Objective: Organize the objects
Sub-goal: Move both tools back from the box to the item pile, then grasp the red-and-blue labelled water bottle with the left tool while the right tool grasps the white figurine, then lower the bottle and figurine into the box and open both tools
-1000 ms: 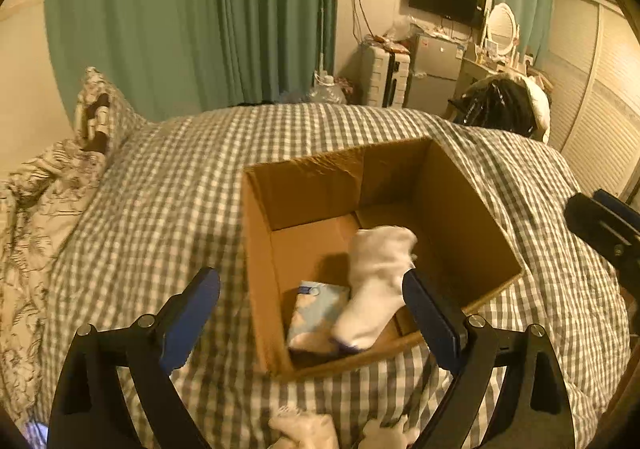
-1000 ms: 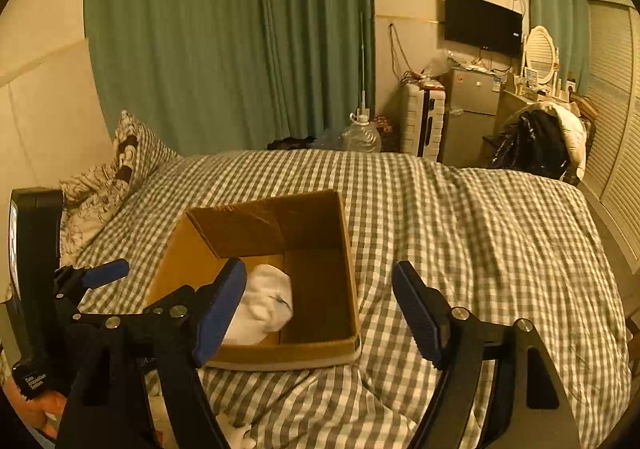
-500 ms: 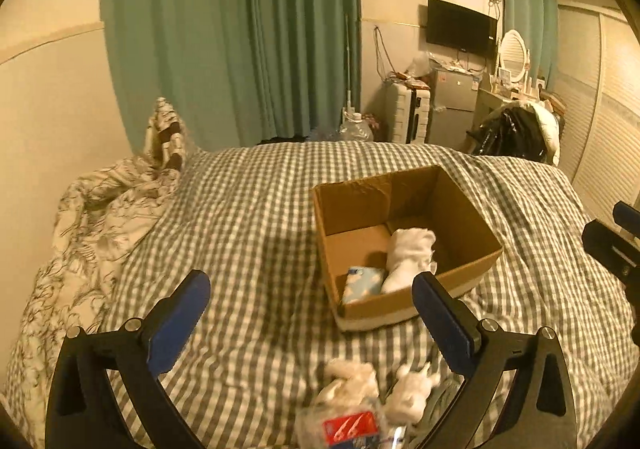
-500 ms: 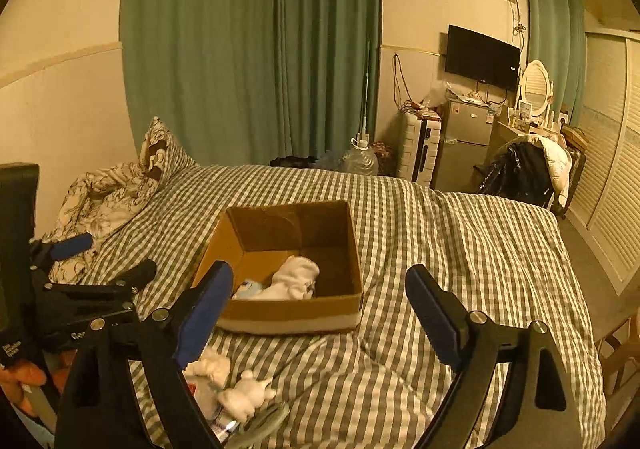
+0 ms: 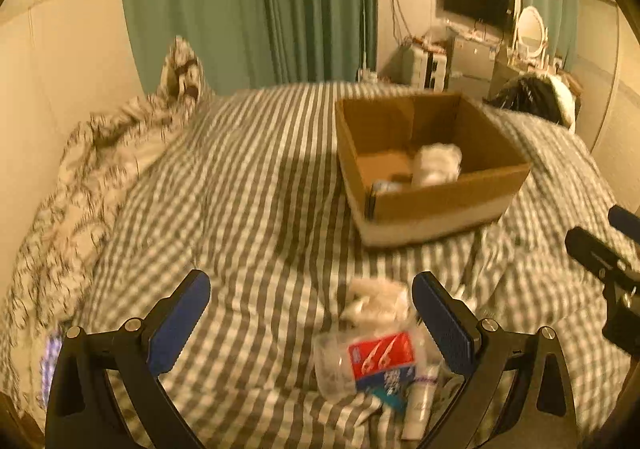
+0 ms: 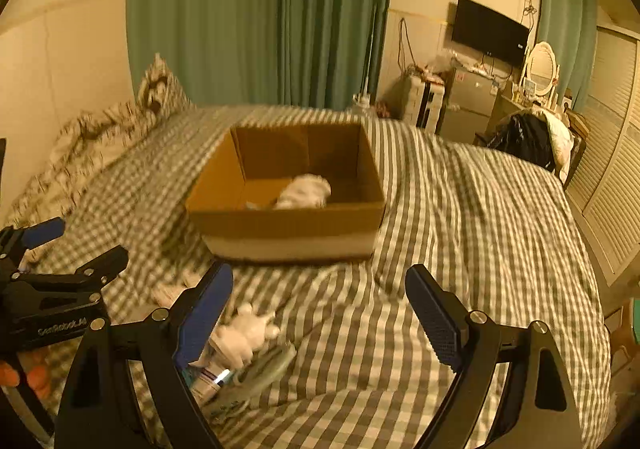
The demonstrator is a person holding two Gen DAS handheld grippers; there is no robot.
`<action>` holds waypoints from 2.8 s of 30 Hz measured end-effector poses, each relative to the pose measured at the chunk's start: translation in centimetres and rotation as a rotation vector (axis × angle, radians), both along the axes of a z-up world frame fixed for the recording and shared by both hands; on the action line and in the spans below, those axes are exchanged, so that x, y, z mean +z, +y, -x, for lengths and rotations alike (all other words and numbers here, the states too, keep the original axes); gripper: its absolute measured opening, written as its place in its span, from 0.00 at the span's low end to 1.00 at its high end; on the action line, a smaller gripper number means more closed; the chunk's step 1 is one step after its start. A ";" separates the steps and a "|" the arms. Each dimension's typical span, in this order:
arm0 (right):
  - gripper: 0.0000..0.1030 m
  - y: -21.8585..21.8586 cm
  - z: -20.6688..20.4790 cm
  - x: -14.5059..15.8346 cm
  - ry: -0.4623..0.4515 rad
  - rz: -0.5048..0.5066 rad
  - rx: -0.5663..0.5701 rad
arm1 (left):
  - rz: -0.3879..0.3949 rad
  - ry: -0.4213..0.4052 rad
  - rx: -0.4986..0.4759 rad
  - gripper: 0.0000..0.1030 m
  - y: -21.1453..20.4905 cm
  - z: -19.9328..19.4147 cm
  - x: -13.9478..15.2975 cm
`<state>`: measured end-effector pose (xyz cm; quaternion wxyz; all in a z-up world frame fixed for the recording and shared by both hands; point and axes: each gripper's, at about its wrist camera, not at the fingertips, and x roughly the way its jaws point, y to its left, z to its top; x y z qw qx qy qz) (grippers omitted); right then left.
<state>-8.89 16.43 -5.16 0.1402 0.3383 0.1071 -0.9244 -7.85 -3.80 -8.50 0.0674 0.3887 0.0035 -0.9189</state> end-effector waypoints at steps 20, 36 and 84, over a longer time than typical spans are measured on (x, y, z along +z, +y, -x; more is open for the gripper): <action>0.86 0.0 2.4 -4.9 -0.148 0.004 -0.026 | -0.089 -0.190 -0.066 1.00 2.9 0.8 -7.5; 0.86 -1.8 1.7 -5.3 -0.147 -0.047 0.006 | -0.130 -0.166 -0.082 0.97 1.8 0.1 -6.9; 0.51 -4.4 -1.1 -0.8 -0.128 0.040 0.149 | -0.070 -0.011 -0.055 0.97 -0.4 -3.1 2.6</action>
